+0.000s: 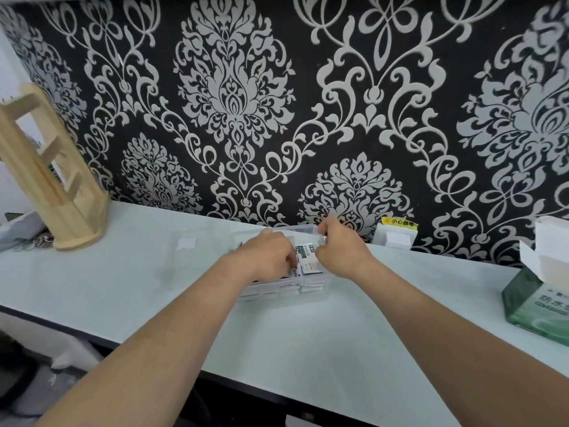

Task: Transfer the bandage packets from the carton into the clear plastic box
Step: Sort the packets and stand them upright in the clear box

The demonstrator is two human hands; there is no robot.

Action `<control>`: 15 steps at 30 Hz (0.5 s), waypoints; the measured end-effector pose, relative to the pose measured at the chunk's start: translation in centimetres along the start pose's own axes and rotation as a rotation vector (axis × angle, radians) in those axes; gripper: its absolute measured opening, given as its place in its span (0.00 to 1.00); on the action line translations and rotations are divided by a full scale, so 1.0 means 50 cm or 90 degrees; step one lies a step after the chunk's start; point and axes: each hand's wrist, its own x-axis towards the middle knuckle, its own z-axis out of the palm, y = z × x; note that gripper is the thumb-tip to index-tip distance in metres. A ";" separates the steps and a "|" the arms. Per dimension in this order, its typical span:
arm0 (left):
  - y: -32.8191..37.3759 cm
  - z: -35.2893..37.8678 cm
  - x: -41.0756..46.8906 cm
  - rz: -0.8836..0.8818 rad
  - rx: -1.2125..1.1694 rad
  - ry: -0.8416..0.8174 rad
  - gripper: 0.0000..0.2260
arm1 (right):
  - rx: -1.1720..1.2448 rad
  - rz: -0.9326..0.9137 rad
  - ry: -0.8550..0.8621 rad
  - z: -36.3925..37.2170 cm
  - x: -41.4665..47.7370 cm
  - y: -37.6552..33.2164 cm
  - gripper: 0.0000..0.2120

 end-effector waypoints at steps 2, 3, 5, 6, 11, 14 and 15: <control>0.005 -0.001 -0.001 -0.001 0.008 -0.002 0.17 | 0.007 0.006 0.014 0.002 0.002 0.001 0.14; 0.007 -0.002 -0.001 -0.003 0.007 -0.005 0.17 | 0.010 0.007 0.019 0.003 0.003 0.001 0.13; 0.008 -0.002 -0.002 -0.012 0.000 -0.019 0.17 | 0.021 0.009 0.017 0.006 0.004 0.002 0.13; 0.011 -0.003 -0.002 -0.014 -0.004 -0.023 0.18 | 0.027 0.010 0.013 0.008 0.005 0.002 0.14; 0.015 -0.003 -0.004 -0.026 -0.041 -0.009 0.19 | 0.040 -0.003 0.011 0.013 0.009 0.007 0.16; 0.005 -0.001 -0.007 -0.039 -0.076 0.046 0.20 | 0.009 -0.045 0.029 0.011 0.005 0.009 0.15; 0.001 -0.002 -0.012 -0.056 -0.091 0.075 0.20 | -0.023 -0.060 0.038 0.009 0.003 0.008 0.14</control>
